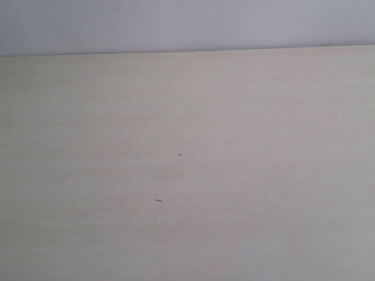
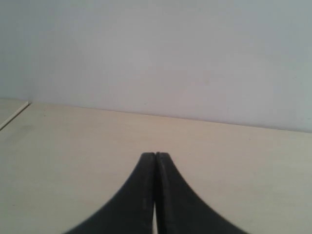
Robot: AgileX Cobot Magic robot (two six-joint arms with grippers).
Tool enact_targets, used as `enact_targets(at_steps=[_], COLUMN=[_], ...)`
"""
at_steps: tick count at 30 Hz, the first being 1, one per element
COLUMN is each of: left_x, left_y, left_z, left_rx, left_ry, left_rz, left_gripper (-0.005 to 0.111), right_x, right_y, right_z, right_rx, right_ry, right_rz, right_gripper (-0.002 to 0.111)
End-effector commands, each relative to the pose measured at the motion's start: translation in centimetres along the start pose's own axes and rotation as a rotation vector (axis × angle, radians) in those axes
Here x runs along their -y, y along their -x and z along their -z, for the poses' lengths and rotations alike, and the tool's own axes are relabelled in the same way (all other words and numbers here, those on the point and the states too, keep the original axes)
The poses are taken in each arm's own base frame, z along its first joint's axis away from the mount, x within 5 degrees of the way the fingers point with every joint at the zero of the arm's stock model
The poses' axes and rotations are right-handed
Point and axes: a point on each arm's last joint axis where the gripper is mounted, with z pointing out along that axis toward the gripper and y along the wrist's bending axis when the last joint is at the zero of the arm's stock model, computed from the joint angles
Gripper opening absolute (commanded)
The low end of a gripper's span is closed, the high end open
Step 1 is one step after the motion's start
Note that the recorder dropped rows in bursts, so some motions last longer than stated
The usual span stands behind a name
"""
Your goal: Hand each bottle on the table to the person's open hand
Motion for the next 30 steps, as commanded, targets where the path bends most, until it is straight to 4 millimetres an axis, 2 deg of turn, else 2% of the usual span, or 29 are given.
enact_targets(at_steps=[1,9,20,30], left_x=[-0.2,-0.5,-0.8,-0.8], left_y=[-1.4,-4.9,-8.0,-7.8], left_z=[0.3,-0.7,-1.3,-1.3], left_rx=[0.049,-0.038,-0.161,-0.138], left_ry=[0.010,0.017,0.034,0.030], left_rz=[-0.003,-0.007,-0.010,-0.012], left_gripper=[0.000,0.000,0.000,0.000], right_x=[0.0,0.0,0.0,0.0], right_y=[-0.2,-0.2,-0.2,-0.2], right_z=[-0.1,-0.1,-0.1,-0.1], right_rx=[-0.005,-0.005,-0.005,-0.005], right_ry=[0.002,0.002,0.002,0.002], right_rz=[0.003,0.003,0.003,0.003], right_gripper=[0.000,0.000,0.000,0.000])
